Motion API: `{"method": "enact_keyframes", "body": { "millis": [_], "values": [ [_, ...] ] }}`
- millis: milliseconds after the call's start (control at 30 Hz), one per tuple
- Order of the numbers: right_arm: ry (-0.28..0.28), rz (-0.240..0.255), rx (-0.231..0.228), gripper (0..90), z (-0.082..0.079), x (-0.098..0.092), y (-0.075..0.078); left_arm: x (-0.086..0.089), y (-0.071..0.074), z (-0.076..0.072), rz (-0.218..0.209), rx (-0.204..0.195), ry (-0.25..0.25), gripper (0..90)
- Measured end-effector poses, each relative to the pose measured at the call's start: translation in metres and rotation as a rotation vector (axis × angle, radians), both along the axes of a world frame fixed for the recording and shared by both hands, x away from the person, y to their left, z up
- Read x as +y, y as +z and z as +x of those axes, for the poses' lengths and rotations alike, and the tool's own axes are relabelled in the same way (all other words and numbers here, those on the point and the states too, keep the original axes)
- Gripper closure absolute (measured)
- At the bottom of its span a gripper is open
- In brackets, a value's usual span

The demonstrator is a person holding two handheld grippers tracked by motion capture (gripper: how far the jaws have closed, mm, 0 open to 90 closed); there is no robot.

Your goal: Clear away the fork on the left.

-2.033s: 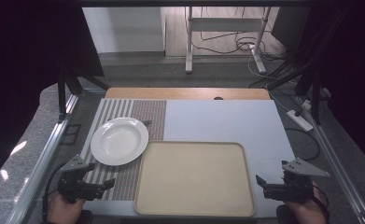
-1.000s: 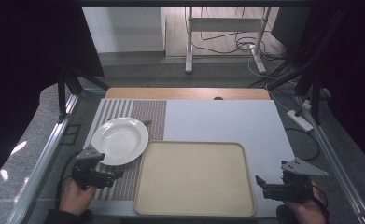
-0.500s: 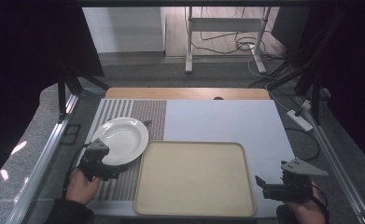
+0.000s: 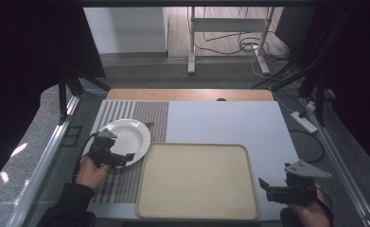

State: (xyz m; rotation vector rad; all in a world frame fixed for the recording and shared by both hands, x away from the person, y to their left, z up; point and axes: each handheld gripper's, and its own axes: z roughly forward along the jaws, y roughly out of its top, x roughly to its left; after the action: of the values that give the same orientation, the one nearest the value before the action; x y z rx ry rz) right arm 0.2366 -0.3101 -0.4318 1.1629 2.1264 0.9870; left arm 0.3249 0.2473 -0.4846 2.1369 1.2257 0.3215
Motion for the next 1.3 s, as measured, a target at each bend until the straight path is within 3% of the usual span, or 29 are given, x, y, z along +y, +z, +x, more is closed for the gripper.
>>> {"method": "enact_keyframes", "body": {
  "millis": [167,367,567,1067,1300],
  "values": [
    [-0.001,0.0,0.001,0.2,0.0,0.0,0.0,0.0,0.002,0.015,-0.032,0.021,0.008,0.0],
    [-0.002,0.0,0.002,0.2,0.0,0.0,0.0,-0.004,0.003,0.032,0.014,0.026,0.005,0.0],
    [-0.003,0.0,0.003,0.2,0.0,0.0,0.0,-0.008,0.003,0.05,0.005,0.035,-0.005,0.0],
    [-0.003,0.001,0.004,0.2,0.0,0.0,0.0,-0.021,0.003,0.093,0.028,0.035,-0.049,0.0],
    [-0.004,0.001,0.006,0.2,0.0,0.0,0.0,-0.026,0.004,0.111,0.021,0.054,-0.075,6.0]
  ]
}}
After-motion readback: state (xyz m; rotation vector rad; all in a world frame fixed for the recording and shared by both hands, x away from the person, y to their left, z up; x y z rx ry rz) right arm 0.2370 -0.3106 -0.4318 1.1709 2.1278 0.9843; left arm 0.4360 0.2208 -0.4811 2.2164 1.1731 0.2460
